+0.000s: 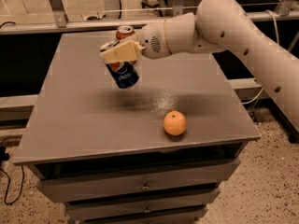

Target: Place pepsi can upright

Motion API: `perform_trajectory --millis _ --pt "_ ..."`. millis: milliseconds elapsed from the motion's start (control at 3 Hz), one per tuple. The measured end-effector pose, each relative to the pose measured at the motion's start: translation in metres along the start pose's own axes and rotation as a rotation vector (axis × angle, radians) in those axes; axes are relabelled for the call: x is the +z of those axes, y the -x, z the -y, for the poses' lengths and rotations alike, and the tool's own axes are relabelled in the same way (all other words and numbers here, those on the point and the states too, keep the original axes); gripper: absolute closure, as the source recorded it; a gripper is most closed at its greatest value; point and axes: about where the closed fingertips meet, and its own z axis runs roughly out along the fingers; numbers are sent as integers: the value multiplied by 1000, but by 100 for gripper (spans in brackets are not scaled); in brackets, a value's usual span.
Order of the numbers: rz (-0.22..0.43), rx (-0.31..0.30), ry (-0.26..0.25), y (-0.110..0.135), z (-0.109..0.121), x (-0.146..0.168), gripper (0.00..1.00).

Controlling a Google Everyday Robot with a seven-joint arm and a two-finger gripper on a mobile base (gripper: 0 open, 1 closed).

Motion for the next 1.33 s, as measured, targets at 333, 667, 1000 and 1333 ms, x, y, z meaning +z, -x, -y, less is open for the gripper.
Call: perform_trajectory --millis 333,667,1000,1333 --pt "55 11 -19 -10 15 -38 100" --pt "115 -4 -32 -18 33 -85 100" --pt "151 -36 -16 -24 51 -116 100" --pt "213 -49 27 -36 63 -132 100"
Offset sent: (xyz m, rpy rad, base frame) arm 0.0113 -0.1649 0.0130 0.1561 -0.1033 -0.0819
